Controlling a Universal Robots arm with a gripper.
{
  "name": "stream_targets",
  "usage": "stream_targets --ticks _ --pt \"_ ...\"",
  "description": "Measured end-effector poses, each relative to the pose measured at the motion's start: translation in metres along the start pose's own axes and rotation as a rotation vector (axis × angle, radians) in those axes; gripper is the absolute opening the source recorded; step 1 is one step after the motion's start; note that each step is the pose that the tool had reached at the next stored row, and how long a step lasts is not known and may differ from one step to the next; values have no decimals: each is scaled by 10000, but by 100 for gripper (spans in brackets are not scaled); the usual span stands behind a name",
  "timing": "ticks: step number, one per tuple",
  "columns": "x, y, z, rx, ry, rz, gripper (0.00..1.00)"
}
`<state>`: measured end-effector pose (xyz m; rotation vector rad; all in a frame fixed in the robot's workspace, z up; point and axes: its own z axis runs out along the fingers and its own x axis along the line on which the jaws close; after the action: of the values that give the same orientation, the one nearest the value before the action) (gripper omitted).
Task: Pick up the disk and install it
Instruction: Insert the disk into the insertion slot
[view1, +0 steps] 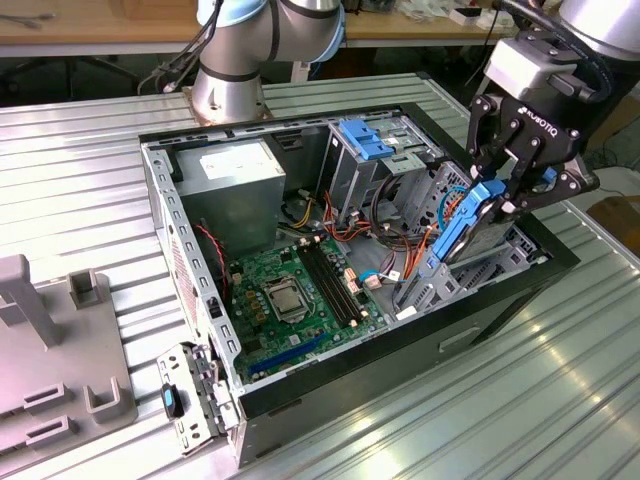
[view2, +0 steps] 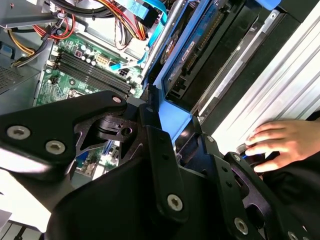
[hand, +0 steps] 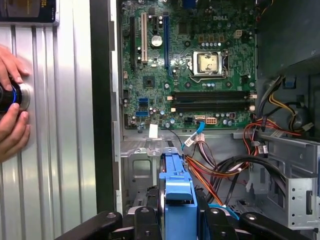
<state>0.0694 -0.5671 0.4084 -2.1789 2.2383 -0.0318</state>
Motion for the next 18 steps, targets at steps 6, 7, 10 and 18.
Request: stream_targets --ticks 6,7,10,18 --pt "0 6 209 2 61 -1 37" --pt "0 7 249 2 77 -2 37" --pt "-1 9 337 3 105 -2 37" --pt "-1 11 424 4 138 -4 37"
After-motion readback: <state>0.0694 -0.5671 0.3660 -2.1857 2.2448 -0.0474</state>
